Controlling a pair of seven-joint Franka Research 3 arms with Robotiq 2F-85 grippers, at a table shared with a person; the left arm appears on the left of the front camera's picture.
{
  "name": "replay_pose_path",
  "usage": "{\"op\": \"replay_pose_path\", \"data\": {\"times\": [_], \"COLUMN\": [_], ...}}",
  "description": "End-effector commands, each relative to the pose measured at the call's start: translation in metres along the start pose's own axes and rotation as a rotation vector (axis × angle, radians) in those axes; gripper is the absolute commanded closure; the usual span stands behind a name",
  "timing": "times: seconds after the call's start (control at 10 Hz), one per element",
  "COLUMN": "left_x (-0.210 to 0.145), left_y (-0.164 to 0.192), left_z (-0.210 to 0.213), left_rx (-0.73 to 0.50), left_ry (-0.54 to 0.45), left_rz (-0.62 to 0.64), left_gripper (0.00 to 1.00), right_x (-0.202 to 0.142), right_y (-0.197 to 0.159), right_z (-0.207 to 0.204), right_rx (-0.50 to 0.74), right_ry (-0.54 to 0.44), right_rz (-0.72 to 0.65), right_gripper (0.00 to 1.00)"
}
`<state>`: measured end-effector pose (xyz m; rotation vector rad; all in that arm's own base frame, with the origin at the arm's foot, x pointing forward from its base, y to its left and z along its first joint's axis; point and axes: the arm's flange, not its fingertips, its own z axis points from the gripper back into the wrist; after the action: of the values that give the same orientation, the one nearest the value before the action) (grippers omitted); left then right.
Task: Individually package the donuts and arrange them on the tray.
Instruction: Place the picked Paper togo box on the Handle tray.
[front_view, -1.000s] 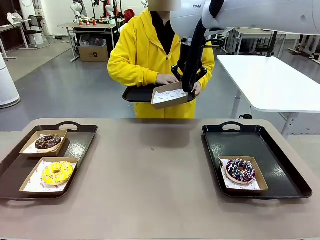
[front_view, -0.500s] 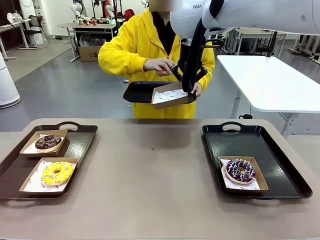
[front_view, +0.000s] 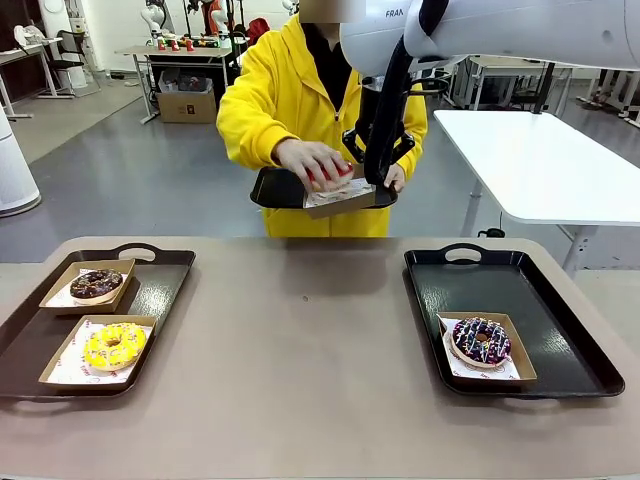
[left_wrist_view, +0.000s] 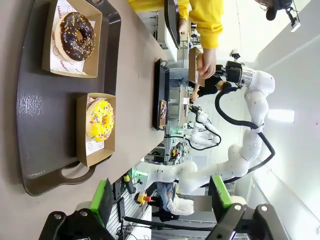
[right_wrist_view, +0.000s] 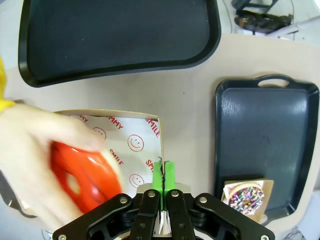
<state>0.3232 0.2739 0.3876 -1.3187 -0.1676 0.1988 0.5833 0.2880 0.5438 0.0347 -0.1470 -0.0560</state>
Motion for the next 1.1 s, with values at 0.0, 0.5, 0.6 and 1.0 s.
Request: {"op": "replay_pose_path", "data": {"times": [0.0, 0.5, 0.6, 1.0], "left_x": [-0.006, -0.006, -0.006, -0.006], "left_y": [-0.001, -0.001, -0.001, -0.001], "left_z": [-0.001, -0.001, -0.001, -0.001], "left_rx": [0.019, 0.019, 0.019, 0.019], "left_ry": [-0.005, -0.005, -0.005, -0.005], "left_rz": [-0.001, -0.001, -0.001, -0.001], "left_gripper": [0.0, 0.0, 0.0, 0.0], "right_x": [-0.001, -0.001, -0.001, -0.01], "right_y": [-0.001, -0.001, -0.001, -0.021], "right_z": [0.001, 0.001, 0.001, 0.02], "right_rx": [-0.001, -0.001, -0.001, -0.025], "right_ry": [0.0, 0.0, 0.0, -0.022], "right_rz": [-0.002, -0.002, -0.002, 0.051], "right_gripper": [1.0, 1.0, 1.0, 0.99]}}
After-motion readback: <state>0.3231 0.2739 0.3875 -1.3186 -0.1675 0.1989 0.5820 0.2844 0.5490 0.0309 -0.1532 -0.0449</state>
